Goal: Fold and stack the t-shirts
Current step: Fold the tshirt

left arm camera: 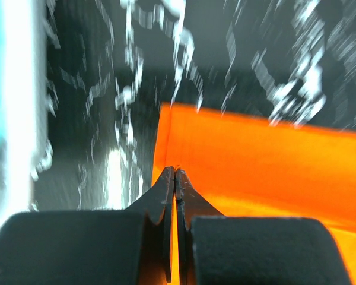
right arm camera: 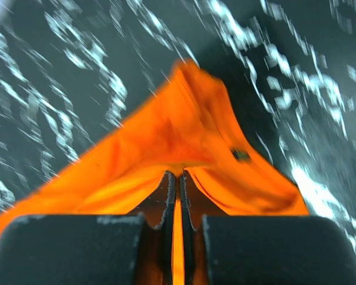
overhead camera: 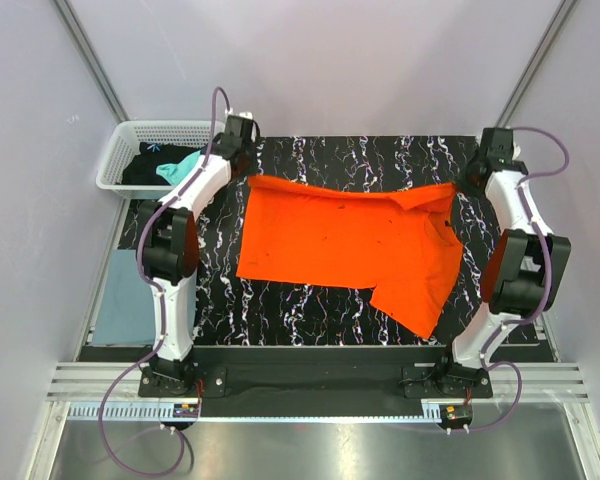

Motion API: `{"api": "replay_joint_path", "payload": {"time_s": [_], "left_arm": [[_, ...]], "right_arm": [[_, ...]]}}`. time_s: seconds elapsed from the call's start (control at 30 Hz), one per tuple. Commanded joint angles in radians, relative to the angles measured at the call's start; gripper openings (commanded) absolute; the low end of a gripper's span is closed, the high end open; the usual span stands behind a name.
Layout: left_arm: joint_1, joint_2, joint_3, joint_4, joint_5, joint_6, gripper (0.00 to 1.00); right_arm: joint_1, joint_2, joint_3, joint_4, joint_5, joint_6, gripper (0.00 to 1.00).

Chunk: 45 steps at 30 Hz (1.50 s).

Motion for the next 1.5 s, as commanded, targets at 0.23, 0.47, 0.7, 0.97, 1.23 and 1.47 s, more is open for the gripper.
{"api": "replay_joint_path", "payload": {"time_s": [0.23,0.47,0.7,0.97,1.23,1.47], "left_arm": [[0.069,0.159,0.26,0.169,0.083,-0.043,0.0],[0.104,0.208,0.228,0.29,0.132,-0.078,0.0],[0.11,0.232,0.251,0.303,0.181,-0.079,0.0],[0.113,0.183,0.211,0.304,0.208,-0.092,0.0],[0.113,0.119,0.142,0.306,0.234,-0.133,0.0],[0.113,0.053,0.044,0.298,0.24,-0.124,0.0]], "right_arm": [[-0.007,0.23,0.417,0.045,0.009,0.006,0.0],[-0.007,0.368,0.544,0.045,-0.035,0.006,0.0],[-0.007,0.387,0.551,0.045,-0.041,-0.032,0.01],[-0.007,0.351,0.584,0.045,-0.041,-0.073,0.04],[-0.002,0.282,0.508,0.033,-0.138,0.026,0.08],[0.021,0.054,0.108,0.008,-0.251,0.178,0.13]]}}
